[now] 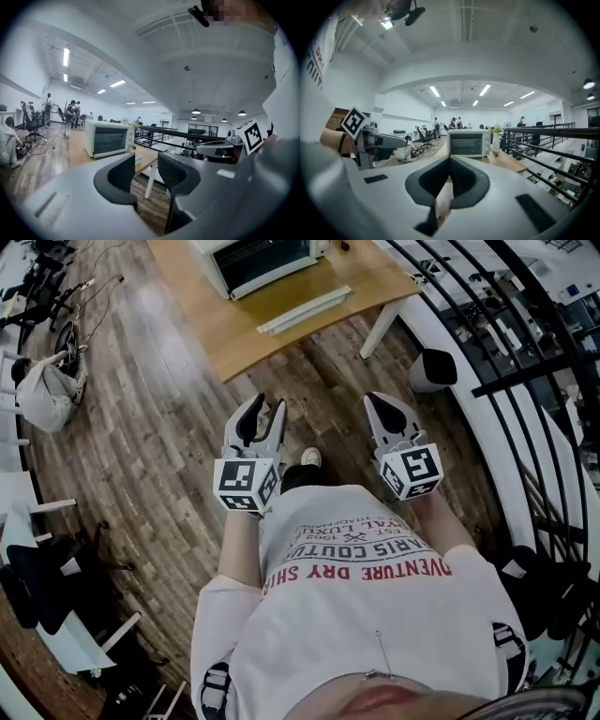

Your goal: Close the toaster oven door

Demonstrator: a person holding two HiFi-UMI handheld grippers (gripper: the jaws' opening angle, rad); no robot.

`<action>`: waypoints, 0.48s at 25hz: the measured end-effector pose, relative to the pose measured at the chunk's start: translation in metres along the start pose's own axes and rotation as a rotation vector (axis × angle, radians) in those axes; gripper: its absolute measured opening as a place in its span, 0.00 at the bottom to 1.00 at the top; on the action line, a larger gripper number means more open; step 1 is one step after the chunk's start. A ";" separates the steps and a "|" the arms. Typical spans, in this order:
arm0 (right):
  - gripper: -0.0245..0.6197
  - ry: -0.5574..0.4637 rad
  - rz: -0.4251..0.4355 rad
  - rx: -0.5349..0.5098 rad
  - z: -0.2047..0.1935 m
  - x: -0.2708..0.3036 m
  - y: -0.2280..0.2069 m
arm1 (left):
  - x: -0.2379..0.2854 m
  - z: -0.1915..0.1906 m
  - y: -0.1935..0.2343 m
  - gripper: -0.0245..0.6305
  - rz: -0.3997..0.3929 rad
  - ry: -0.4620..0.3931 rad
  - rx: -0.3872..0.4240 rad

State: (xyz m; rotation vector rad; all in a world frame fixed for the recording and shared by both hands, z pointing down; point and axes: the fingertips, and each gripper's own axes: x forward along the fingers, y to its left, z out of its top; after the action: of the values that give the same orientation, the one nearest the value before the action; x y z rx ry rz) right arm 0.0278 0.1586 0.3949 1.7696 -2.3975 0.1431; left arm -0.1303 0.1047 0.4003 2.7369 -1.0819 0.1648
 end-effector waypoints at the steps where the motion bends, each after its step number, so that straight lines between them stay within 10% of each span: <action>1: 0.02 0.003 -0.004 0.001 0.003 0.013 -0.007 | 0.012 0.005 0.009 0.25 -0.001 -0.001 0.003; 12: 0.02 0.003 -0.013 0.020 0.034 0.131 -0.058 | 0.100 0.019 0.082 0.26 0.008 0.037 -0.003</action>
State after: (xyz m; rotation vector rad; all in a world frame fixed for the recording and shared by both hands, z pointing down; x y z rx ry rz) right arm 0.0433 0.0124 0.3850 1.7917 -2.3906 0.1689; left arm -0.1136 -0.0242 0.4103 2.7164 -1.0826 0.2133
